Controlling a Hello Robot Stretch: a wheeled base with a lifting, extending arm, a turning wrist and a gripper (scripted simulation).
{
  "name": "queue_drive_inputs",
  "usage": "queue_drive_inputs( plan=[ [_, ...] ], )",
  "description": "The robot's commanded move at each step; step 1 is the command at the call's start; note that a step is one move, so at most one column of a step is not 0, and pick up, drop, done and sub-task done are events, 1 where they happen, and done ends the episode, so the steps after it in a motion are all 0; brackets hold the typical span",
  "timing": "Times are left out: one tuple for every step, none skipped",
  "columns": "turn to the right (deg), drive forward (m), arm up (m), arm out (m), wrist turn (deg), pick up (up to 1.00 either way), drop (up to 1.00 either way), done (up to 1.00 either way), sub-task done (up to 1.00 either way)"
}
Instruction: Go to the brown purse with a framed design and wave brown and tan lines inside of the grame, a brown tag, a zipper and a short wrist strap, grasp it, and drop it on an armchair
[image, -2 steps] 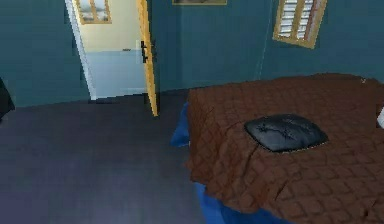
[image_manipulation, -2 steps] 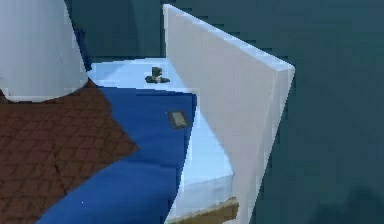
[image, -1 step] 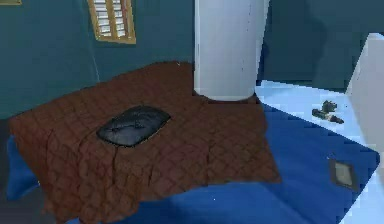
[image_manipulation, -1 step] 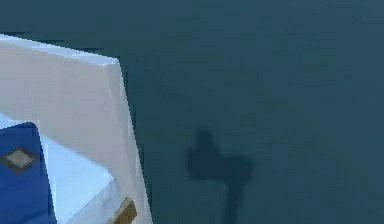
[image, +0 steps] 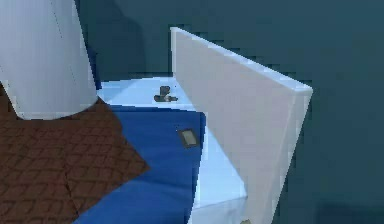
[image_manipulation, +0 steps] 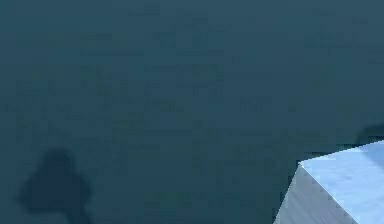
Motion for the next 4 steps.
queue_drive_inputs(
  plan=[
    [27.0, 0.00, 0.00, 0.00, 0.0, 0.00, 0.00, 0.00, 0.00],
    [0.0, 0.35, 0.00, 0.00, 0.0, 0.00, 0.00, 0.00, 0.00],
    [-45.0, 0.00, 0.00, 0.00, 0.0, 0.00, 0.00, 0.00, 0.00],
    [-45.0, 0.00, 0.00, 0.00, 0.0, 0.00, 0.00, 0.00, 0.00]
  ],
)
